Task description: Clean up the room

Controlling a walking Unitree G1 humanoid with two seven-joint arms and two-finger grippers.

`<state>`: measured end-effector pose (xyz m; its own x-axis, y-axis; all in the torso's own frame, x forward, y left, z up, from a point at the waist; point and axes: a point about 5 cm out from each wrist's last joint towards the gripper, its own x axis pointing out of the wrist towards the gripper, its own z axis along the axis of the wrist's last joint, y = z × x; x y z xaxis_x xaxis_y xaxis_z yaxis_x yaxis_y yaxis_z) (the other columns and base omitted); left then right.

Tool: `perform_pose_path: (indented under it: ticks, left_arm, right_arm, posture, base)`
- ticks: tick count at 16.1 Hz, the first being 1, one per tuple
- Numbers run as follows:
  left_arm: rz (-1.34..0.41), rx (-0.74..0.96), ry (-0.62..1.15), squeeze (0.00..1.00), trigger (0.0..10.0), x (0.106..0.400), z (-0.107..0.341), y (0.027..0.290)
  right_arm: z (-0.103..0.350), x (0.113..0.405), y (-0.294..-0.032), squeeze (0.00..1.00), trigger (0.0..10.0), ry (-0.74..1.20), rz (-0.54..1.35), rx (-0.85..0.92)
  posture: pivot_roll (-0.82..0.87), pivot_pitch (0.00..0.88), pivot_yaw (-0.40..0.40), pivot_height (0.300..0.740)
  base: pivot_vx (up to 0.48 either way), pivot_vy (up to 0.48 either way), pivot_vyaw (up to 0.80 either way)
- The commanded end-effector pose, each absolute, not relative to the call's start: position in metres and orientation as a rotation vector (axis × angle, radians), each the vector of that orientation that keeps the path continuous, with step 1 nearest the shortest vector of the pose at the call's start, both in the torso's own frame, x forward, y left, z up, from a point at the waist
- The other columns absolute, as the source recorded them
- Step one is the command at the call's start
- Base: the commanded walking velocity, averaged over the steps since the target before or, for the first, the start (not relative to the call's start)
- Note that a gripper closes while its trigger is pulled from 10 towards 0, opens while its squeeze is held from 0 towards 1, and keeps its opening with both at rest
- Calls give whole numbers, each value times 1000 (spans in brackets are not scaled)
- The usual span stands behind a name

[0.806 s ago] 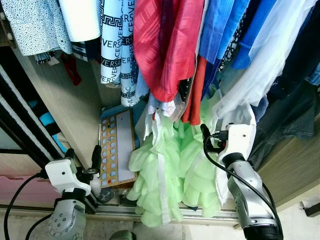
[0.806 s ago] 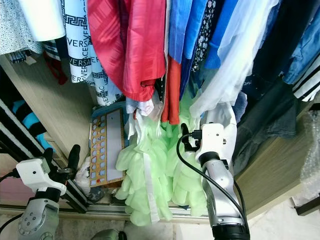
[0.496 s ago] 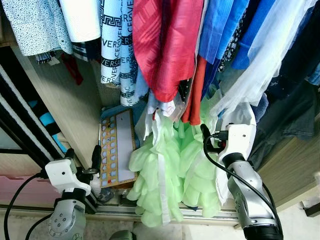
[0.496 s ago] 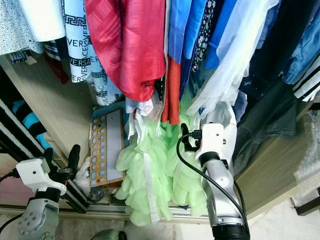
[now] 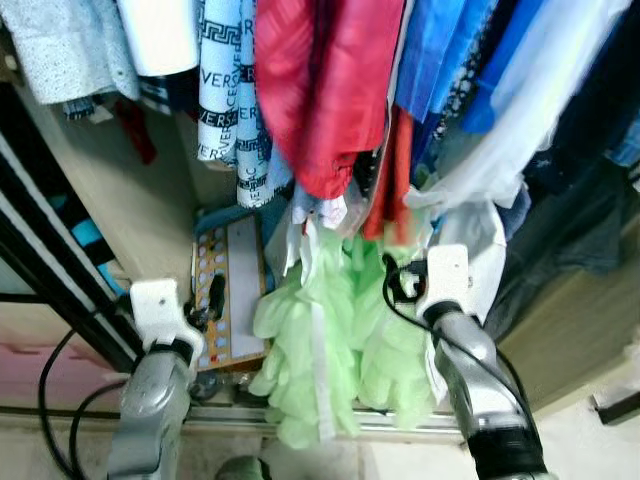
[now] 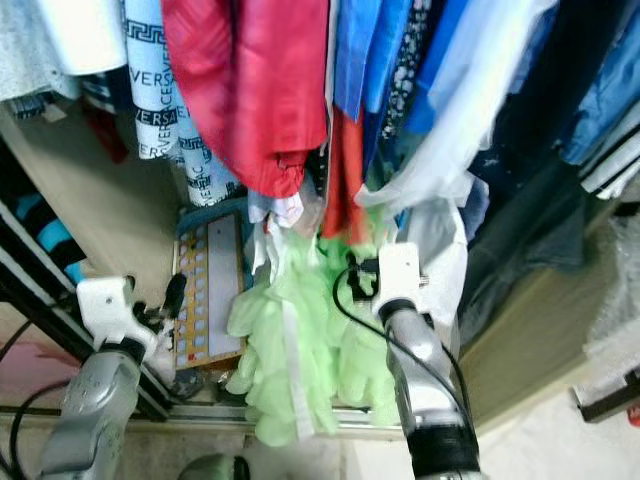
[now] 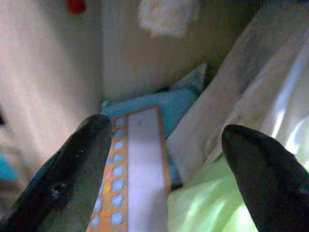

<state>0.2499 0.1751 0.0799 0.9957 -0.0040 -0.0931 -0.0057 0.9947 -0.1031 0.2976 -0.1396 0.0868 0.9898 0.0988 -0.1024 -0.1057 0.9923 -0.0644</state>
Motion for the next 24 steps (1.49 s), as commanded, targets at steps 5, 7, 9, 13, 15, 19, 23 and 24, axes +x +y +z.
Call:
perform_pose_path:
  ticks: [5, 7, 9, 13, 15, 19, 23, 24]
  left_arm:
    - [67, -59, 127, 0, 10000, 203, 82, 190]
    - [101, -48, 125, 0, 10000, 189, 86, 195]
    - [102, -40, 120, 0, 10000, 198, 87, 190]
    - [78, -39, 109, 0, 10000, 202, 94, 183]
    - [87, -41, 109, 0, 10000, 205, 95, 184]
    - [81, -45, 115, 0, 10000, 207, 97, 180]
    - [60, -84, 141, 0, 10000, 207, 95, 178]
    - [70, -81, 135, 0, 10000, 207, 97, 179]
  right_arm:
    - [99, 265, -160, 0, 10000, 76, 128, -37]
    - [102, 252, -163, 0, 10000, 67, 151, -56]
    - [100, 258, -158, 0, 10000, 61, 157, -78]
    - [105, 254, -154, 0, 10000, 65, 187, -116]
    - [104, 255, -153, 0, 10000, 67, 198, -116]
    - [104, 257, -150, 0, 10000, 68, 223, -117]
    - [104, 259, -147, 0, 10000, 74, 245, -117]
    - [104, 259, -146, 0, 10000, 74, 251, -116]
  posture:
    - [77, 0, -23, 740]
    - [77, 0, -28, 740]
    - [78, 0, -27, 740]
    - [71, 0, -27, 740]
    - [70, 0, -31, 740]
    - [68, 5, -34, 740]
    - [69, 2, -36, 740]
    - [70, 2, -38, 740]
  base:
    - [0, 0, 0]
    - [0, 0, 0]
    - [0, 0, 0]
    - [0, 0, 400]
    - [0, 0, 800]
    - [0, 0, 800]
    - [0, 0, 800]
    - [0, 0, 800]
